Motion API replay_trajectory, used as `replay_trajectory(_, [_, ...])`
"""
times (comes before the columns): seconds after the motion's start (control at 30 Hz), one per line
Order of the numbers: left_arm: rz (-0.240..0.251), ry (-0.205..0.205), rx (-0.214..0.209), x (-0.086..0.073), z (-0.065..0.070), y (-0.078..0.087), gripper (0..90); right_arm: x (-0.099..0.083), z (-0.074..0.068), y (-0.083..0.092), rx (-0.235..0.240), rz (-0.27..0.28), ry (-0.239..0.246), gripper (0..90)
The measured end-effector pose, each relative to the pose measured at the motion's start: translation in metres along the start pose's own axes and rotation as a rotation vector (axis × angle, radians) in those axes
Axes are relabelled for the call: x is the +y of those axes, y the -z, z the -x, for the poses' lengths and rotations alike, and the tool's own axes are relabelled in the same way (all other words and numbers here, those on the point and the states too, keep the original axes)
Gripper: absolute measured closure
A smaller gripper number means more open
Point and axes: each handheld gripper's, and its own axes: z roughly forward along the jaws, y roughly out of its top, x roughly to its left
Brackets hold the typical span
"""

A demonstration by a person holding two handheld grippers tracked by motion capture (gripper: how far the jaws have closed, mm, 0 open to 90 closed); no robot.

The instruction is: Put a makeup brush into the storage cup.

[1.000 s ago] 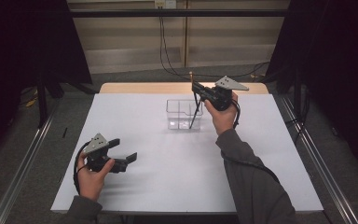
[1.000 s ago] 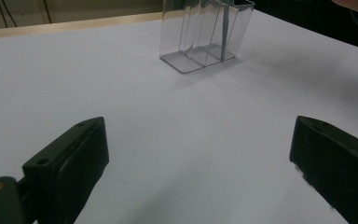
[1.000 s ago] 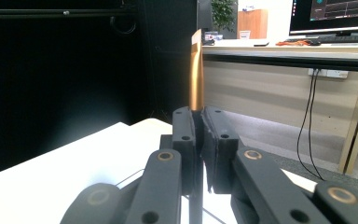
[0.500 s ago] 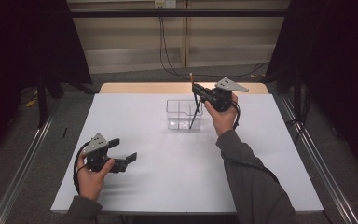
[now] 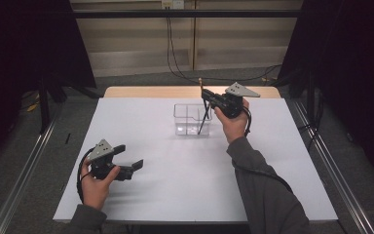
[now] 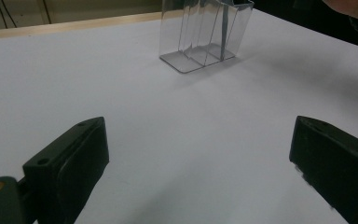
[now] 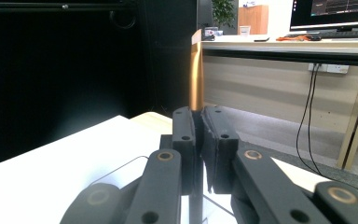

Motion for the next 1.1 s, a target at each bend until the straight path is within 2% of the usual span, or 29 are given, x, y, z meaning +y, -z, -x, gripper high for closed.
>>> replay_trajectory(0.97, [-0.002, 0.004, -0.012, -0.001, 0.000, -0.002, 4.3, -0.015, 0.004, 0.004, -0.007, -0.046, 0.000, 84.1])
replay_trajectory(1.1, [-0.007, 0.000, 0.005, -0.001, 0.002, -0.002, 4.6, -0.017, 0.004, 0.005, -0.007, -0.055, 0.000, 84.1])
